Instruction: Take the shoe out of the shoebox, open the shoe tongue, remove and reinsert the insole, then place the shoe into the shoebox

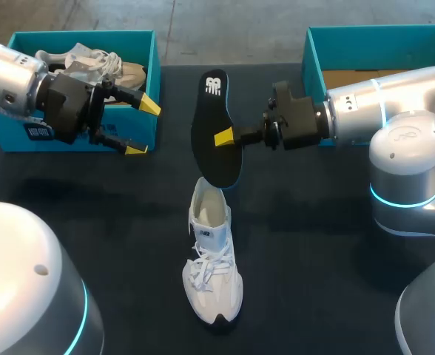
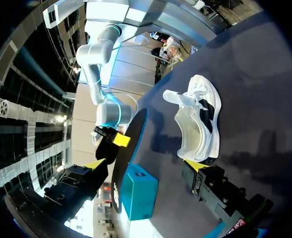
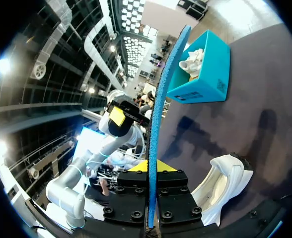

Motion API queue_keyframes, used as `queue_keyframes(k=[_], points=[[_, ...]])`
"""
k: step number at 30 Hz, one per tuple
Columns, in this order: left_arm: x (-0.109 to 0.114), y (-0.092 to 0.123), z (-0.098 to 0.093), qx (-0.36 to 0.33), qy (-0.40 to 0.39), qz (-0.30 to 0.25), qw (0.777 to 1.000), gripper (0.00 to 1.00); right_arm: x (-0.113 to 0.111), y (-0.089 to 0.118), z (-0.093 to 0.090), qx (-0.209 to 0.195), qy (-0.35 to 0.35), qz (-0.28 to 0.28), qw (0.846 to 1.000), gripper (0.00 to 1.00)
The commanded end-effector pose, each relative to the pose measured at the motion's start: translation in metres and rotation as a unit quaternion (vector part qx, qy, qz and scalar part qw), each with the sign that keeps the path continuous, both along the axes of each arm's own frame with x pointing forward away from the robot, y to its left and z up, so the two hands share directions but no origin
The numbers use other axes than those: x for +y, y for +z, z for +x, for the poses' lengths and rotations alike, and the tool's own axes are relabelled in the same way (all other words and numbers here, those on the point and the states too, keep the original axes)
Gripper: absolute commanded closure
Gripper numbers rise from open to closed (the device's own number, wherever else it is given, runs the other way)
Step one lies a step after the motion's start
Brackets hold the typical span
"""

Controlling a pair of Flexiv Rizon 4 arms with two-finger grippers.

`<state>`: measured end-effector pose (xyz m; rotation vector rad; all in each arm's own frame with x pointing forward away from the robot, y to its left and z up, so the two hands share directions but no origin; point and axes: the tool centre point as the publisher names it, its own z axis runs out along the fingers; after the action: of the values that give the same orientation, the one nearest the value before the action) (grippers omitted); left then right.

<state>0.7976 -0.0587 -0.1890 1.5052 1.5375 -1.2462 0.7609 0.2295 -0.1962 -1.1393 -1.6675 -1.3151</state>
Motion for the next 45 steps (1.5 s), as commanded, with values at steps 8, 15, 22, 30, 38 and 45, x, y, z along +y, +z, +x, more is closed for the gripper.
queue_keyframes(k=[8, 15, 22, 30, 38, 45], points=[[-0.002, -0.012, -0.004, 0.040, 0.016, 0.012, 0.999, 0.00, 0.001, -0.004, -0.004, -0.003, 0.018, -0.022, 1.000, 1.00], [0.004, -0.019, -0.010, 0.064, 0.030, 0.036, 0.997, 0.00, 0.003, -0.010, -0.008, -0.037, 0.034, -0.022, 0.999, 1.00], [0.012, -0.033, -0.010, 0.103, 0.039, 0.064, 0.992, 0.00, 0.002, -0.017, -0.007, -0.080, 0.026, 0.000, 0.996, 1.00], [0.014, -0.051, -0.005, 0.148, 0.045, 0.098, 0.983, 0.00, -0.003, -0.021, -0.004, -0.132, -0.011, 0.010, 0.991, 1.00], [0.011, -0.059, 0.001, 0.175, 0.080, 0.134, 0.972, 0.00, -0.008, -0.021, 0.000, -0.200, -0.038, 0.012, 0.979, 1.00], [0.007, -0.063, 0.003, 0.173, 0.107, 0.156, 0.967, 0.00, -0.010, -0.022, 0.002, -0.212, -0.038, -0.004, 0.977, 1.00]])
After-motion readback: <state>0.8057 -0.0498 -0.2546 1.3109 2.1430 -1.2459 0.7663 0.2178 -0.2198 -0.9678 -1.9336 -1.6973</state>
